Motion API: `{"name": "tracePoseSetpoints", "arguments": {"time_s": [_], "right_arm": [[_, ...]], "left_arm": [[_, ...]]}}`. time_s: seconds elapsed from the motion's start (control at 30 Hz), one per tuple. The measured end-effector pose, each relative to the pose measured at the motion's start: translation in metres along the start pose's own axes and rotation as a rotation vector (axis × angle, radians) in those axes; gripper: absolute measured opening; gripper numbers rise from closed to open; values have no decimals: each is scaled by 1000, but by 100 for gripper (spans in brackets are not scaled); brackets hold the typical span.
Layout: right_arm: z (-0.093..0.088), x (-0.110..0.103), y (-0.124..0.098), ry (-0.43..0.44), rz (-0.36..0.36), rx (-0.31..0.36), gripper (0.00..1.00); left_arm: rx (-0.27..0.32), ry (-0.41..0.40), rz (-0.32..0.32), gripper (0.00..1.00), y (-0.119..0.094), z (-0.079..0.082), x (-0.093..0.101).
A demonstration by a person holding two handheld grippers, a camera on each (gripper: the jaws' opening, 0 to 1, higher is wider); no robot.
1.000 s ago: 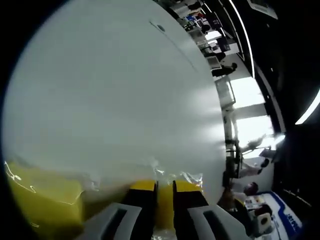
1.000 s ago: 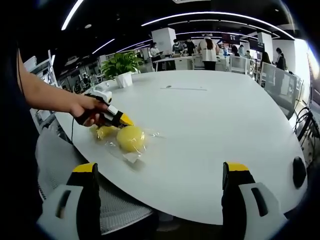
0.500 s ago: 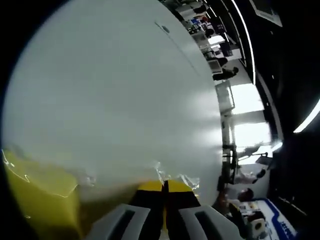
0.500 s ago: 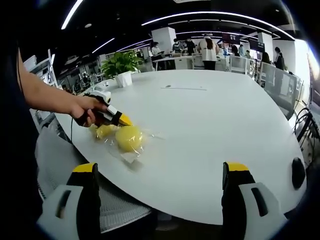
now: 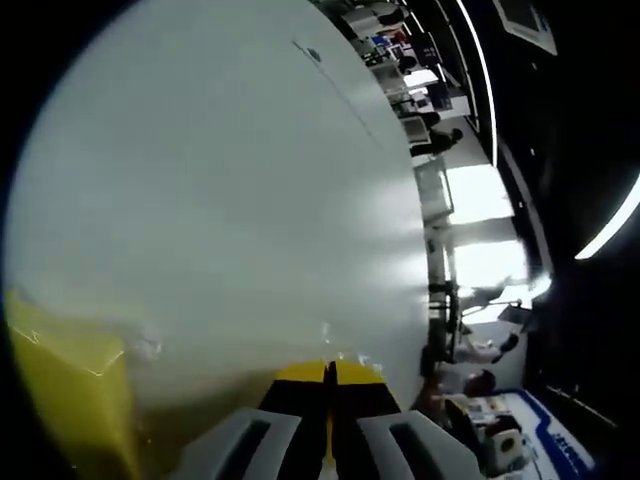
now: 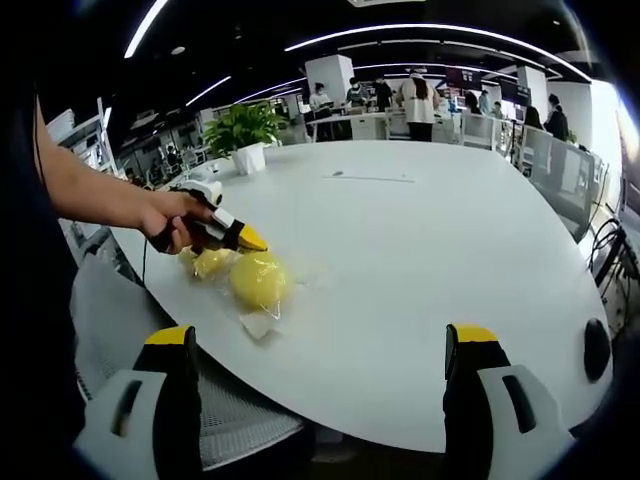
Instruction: Compare the silicone blocks by pressing each to a similar depth, holding the contact briefly, and releasing to observe deformation and rebound differences across the visible hardness samples.
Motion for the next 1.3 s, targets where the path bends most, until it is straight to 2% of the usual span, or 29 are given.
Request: {"name": "tracePoseSetpoints", "arguments": {"time_s": [0.17,0.33,0.43,0.47,0.5,0.67,0.93,1.3], "right_arm": [[-1,0,0,0,-3,1,96],[1,-2,0,0,-3,7,96],[3,-3,0,-1,-2,11,96],[4,-2,0,-4,-1,15,96],[5,-2,0,-4,-1,16,96],[7,-3,0,-9,1,18,96],[15,-5,1,-22,4,30,96],[29,-4,-1,-28,3,54,96]], "left_arm": [[-7,13,-37,0,1,-2,10],[-12,79,-57,0,-1,-5,20],[-10,80,-70,0,-2,-5,23],[-9,99,-75,0,-3,-4,26],[-17,211,-110,0,-5,-2,35],[-13,291,-142,0,-11,0,51],[5,344,-166,0,-18,10,63],[45,462,-186,0,-33,29,89]]}}
Point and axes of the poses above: the point that each gripper's makers call its tool centre point, and the gripper's own axes: y roughly forward along the fingers, x roughly to its right, z roughly out of its top, the point moved 4 cm from there along -y, roughly backward along the fingers, and after that the axes turned 8 degrees about -z, right-handed, at the moved point
